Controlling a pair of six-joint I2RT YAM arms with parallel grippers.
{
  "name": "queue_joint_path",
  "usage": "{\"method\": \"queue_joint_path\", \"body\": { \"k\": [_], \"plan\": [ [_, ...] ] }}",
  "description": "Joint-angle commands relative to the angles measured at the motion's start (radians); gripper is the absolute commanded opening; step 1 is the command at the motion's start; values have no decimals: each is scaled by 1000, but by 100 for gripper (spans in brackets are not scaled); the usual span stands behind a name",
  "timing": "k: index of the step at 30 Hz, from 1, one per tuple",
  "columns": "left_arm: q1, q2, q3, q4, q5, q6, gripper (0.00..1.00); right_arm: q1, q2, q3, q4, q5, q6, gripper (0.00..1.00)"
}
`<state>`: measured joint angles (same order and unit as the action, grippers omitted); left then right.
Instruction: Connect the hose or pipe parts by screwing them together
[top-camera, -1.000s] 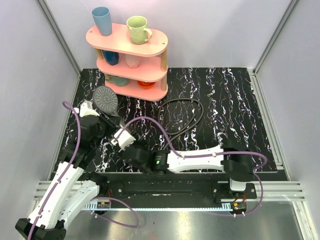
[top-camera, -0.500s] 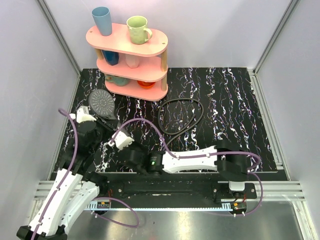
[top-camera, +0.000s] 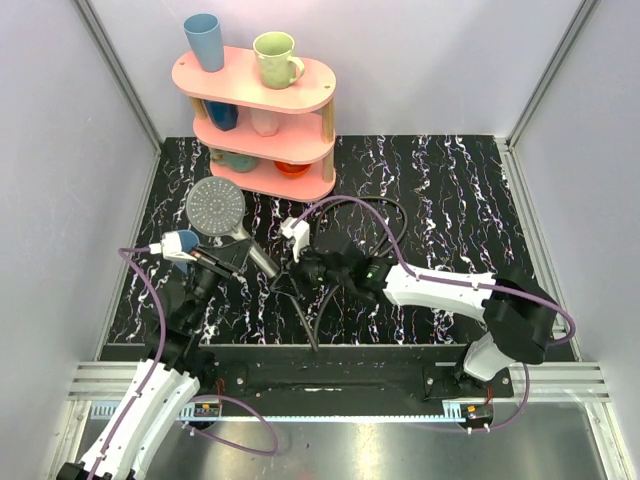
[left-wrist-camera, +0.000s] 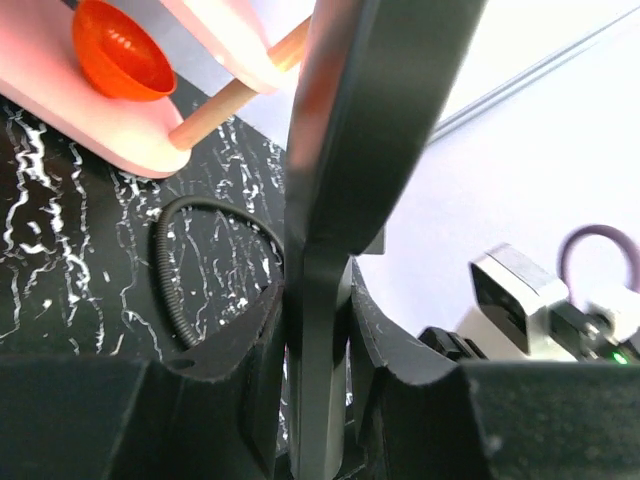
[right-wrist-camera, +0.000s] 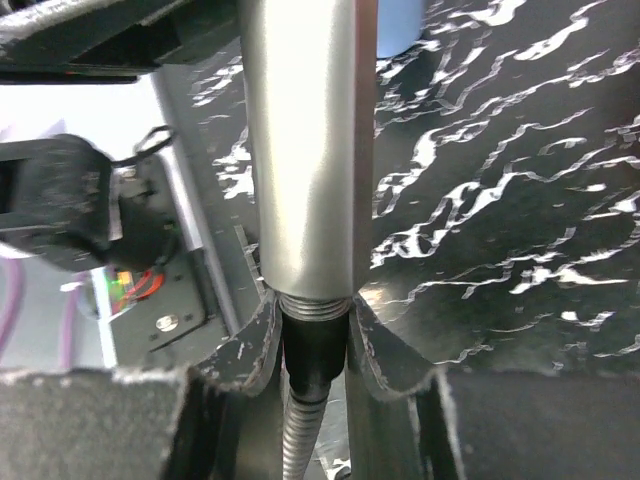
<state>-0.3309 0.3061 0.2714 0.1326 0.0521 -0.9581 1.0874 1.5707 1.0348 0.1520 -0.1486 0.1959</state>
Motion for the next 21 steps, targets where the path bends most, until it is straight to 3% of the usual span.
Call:
{"method": "queue_joint_path", "body": {
  "k": [1,5,9,12,13,15,16,21],
  "plan": [
    [-19,1,-41,297,226,-57,0,-89,-21,-28,391,-320,209,0],
    [-19,5,-57,348,245,-56,0,-155,8,-77,562,-510,344,0],
    [-19,14,-51,351,250,-48,0,-198,49,-81,661,-575,444,2],
    [-19,21,1,270,207,-28,0,-198,52,-68,603,-552,435,14],
    [-19,30,27,154,184,-10,0,-198,46,-67,583,-525,429,27],
    [-19,44,104,-4,103,15,0,-198,16,-77,520,-487,401,41],
    [-19,51,126,-43,79,42,0,-198,0,-84,497,-430,387,55],
    [-19,73,183,-155,-47,45,0,-187,-112,-87,223,-217,295,82]
  ]
}}
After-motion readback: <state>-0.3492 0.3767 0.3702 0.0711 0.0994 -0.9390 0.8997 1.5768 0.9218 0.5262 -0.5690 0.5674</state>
